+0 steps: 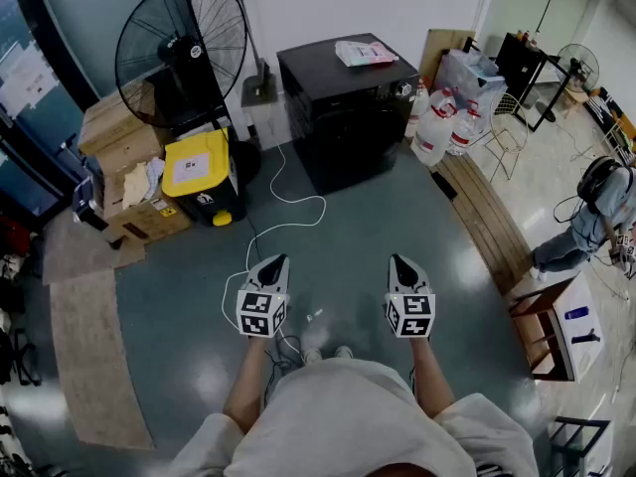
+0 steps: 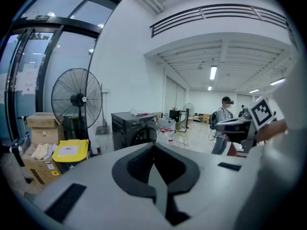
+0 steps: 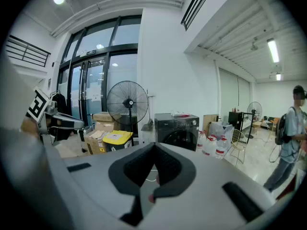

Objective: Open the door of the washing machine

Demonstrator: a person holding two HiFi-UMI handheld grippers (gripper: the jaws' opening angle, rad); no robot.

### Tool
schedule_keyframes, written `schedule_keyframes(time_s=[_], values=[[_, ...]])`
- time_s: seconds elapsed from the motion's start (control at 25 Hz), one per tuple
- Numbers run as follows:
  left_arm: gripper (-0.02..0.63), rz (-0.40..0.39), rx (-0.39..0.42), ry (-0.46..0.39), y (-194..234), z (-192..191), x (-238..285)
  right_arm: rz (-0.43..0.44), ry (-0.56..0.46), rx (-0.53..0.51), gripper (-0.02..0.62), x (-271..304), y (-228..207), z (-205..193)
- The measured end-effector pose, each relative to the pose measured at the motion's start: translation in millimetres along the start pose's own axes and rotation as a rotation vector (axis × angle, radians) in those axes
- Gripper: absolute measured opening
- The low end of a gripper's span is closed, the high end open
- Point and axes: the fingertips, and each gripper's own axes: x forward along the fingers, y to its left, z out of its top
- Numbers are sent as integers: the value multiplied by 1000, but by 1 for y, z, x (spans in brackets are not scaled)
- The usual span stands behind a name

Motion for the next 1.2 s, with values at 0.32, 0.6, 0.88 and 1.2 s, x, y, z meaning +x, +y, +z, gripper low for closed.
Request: schedule_keyframes(time_s=[0.32,0.6,0.88,1.2], values=[[8,2,-1,-4,-11,2,3,20,1,-5,-2,-3,-2,-3],[8,27,-13,2,-19,0,8,45,-13,8,-2,-3,-11,-5],[8,46,-25,3,-32,-3,17,74,-8,-31,0,3,-23,-6],[8,58,-42,20,-30,-15,28,78,4,-32,-2,16,-30,-13]])
